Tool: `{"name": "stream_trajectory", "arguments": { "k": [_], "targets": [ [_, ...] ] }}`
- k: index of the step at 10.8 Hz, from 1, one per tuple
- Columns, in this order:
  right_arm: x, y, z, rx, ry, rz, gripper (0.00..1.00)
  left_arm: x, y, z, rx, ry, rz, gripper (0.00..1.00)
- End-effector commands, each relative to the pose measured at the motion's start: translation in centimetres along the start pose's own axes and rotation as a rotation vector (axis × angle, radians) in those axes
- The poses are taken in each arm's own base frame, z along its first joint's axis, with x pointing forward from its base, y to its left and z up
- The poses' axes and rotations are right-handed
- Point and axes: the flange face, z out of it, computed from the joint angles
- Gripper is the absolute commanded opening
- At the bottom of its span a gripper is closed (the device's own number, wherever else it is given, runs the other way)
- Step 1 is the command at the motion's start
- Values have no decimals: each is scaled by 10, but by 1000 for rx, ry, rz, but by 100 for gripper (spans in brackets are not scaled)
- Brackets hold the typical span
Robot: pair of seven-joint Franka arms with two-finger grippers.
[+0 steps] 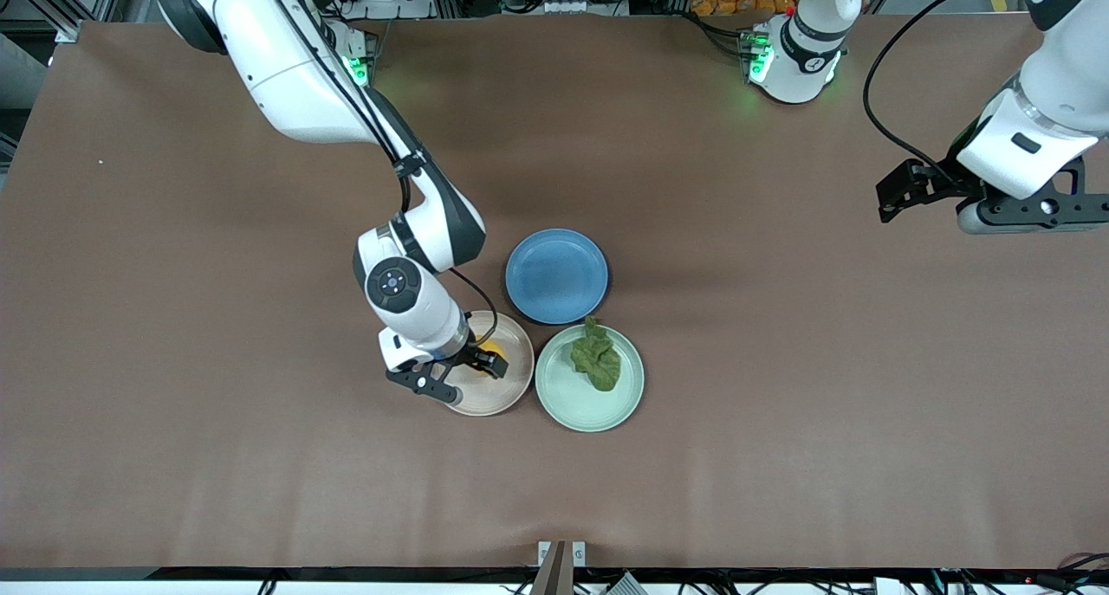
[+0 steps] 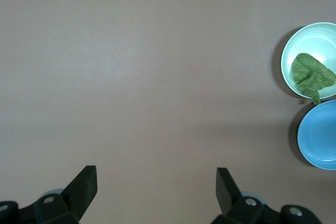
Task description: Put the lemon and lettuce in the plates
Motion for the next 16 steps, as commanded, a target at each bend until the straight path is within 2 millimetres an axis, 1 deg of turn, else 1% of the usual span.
{"name": "stream_trajectory", "arguments": {
  "k": [1, 2, 3, 6, 7, 9, 10, 11, 12, 13, 14, 15, 16],
  "targets": [
    [23, 8, -28, -50, -42, -43, 100, 2, -28, -14, 28, 32, -33, 100],
    [34, 18, -34, -65, -60, -63, 100, 4, -39, -11, 29, 28, -17, 100],
    [46, 30, -43, -78, -77, -87, 100, 7, -40, -7, 25, 20, 2, 100],
    [73, 60, -62, -98, -107, -187, 100, 8, -41, -5, 25, 20, -8, 100],
    [85, 76, -62, -106, -116, -193, 100, 8, -39, -6, 23, 21, -7, 100],
    [103, 102, -74, -120, -139, -233, 100, 8, -38, -6, 20, 24, -12, 100],
    [115, 121, -84, -129, -148, -244, 100, 8, -39, -5, 20, 23, -15, 100],
    [123, 137, -91, -146, -167, -243, 100, 6, -39, -5, 22, 16, -15, 100],
    [131, 156, -94, -167, -190, -219, 100, 6, -40, -5, 22, 16, -15, 100],
    [141, 173, -102, -179, -193, -239, 100, 6, -41, -4, 22, 13, -17, 100],
    [151, 187, -116, -174, -184, -279, 100, 6, -41, -4, 22, 13, -17, 100],
    [159, 206, -121, -175, -198, -284, 100, 7, -41, -5, 20, 16, -18, 100],
    [160, 217, -126, -183, -227, -280, 100, 6, -41, -5, 19, 14, -17, 100]
  ]
}}
